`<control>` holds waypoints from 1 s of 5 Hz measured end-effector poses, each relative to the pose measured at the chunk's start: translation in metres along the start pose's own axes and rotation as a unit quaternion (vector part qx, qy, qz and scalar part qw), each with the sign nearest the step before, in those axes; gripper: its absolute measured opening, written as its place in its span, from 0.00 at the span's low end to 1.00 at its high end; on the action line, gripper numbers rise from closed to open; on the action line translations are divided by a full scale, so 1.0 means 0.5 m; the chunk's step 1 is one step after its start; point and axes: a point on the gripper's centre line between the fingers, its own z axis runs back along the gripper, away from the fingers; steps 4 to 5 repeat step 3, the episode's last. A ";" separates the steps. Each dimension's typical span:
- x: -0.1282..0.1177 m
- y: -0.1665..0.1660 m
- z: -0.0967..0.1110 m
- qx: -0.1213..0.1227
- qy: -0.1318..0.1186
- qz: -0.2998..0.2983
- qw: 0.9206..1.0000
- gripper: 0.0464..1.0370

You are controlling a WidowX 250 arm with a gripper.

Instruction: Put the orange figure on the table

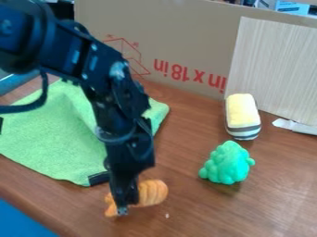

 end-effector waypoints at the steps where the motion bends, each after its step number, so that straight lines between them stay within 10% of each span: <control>1: 0.002 0.003 -0.015 0.008 0.009 -0.002 1.000 0.49; 3: -0.021 0.016 0.072 -0.001 -0.052 -0.020 0.998 0.97; 5: -0.021 0.016 0.072 -0.001 -0.052 -0.020 0.998 0.97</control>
